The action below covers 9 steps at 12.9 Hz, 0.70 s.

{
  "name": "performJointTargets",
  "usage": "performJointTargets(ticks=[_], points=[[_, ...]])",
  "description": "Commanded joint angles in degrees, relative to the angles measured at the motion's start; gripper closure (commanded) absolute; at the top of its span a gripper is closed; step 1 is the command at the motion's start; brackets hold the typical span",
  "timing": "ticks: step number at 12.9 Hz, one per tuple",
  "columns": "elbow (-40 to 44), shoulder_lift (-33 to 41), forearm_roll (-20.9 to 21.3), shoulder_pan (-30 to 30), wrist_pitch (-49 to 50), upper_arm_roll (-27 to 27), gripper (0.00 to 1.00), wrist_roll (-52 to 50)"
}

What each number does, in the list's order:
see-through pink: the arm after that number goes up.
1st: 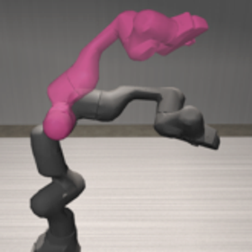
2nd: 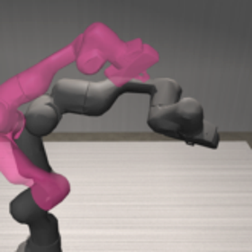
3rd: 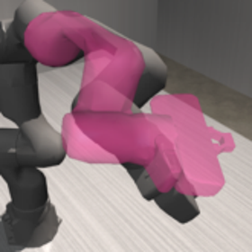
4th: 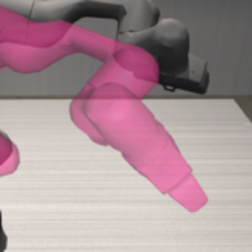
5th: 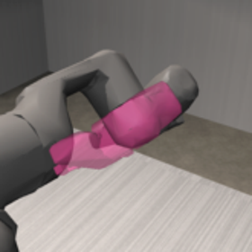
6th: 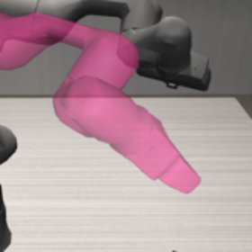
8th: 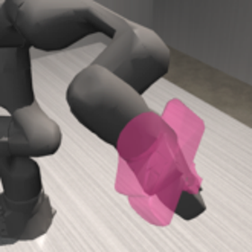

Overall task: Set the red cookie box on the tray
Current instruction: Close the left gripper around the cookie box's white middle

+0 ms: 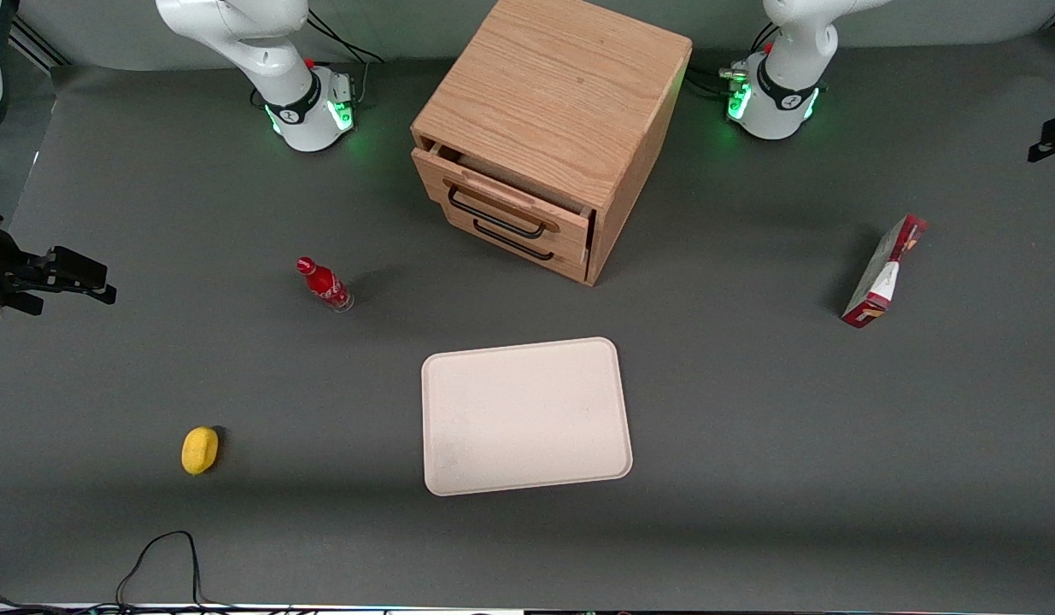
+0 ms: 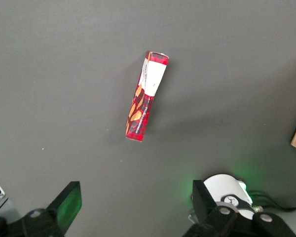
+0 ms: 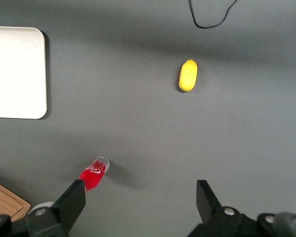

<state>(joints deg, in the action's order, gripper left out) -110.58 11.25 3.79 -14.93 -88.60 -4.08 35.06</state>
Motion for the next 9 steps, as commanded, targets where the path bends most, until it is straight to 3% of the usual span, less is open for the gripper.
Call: performJointTargets(ticks=[1, 6, 9], points=[[-14.97, 5.53, 0.43, 0.08, -11.2, 0.21, 0.01, 3.08], [-32.73, 4.4, 0.43, 0.95, -34.91, 0.3, 0.01, 5.28], [-35.31, -2.35, 0.43, 0.78, -45.31, 0.39, 0.01, 8.79]])
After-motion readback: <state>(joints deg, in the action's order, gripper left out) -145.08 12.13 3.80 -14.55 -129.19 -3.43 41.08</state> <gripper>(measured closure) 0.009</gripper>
